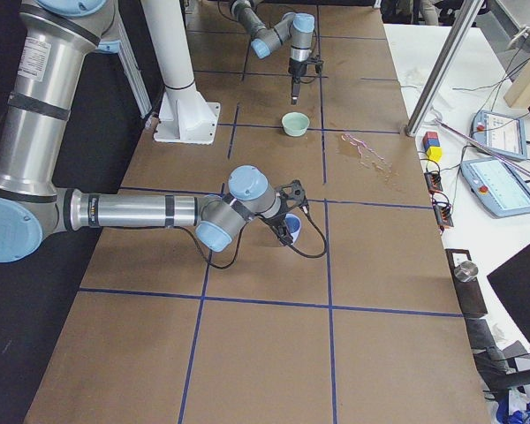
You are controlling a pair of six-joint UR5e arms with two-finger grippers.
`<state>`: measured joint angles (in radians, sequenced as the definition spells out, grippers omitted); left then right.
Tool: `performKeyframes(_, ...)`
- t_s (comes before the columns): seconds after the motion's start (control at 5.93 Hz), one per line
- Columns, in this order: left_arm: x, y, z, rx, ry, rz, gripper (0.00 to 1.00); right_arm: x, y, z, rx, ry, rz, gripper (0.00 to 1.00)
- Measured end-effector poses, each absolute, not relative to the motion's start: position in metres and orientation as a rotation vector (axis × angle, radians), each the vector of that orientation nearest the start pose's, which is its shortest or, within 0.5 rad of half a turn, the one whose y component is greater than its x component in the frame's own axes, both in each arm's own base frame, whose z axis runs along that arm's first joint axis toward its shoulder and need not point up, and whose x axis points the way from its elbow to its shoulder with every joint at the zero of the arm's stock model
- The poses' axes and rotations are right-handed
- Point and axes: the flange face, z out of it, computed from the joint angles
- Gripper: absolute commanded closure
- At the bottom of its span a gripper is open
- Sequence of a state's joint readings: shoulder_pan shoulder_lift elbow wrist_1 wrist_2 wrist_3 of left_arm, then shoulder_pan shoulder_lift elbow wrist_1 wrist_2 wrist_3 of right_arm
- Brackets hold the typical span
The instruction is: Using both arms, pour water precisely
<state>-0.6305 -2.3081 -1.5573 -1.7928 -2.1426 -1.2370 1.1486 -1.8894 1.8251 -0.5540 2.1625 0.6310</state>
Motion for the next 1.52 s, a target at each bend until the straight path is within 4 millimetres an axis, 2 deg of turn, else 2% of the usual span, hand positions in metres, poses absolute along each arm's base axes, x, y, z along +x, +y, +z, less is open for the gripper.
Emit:
performKeyframes(0.17,0.519,-0.479,0.187,-0.031,1.055,-0.006,0.07,-0.100,-0.370,0.560,0.588,-0.917,-0.009,0.02)
performKeyframes(0.51,0.515,-0.479,0.185,-0.004,1.056,-0.018,0.05,-0.110,-0.360,0.557,0.670,-0.931,0.155,0.03)
performKeyframes(1.01,0.510,-0.479,0.180,0.010,1.059,-0.042,0.04,-0.115,-0.341,0.564,0.686,-0.932,0.176,0.03)
performKeyframes(1.52,0.505,-0.476,0.173,0.015,1.071,-0.068,0.01,-0.141,-0.324,0.568,0.785,-0.876,0.172,0.01)
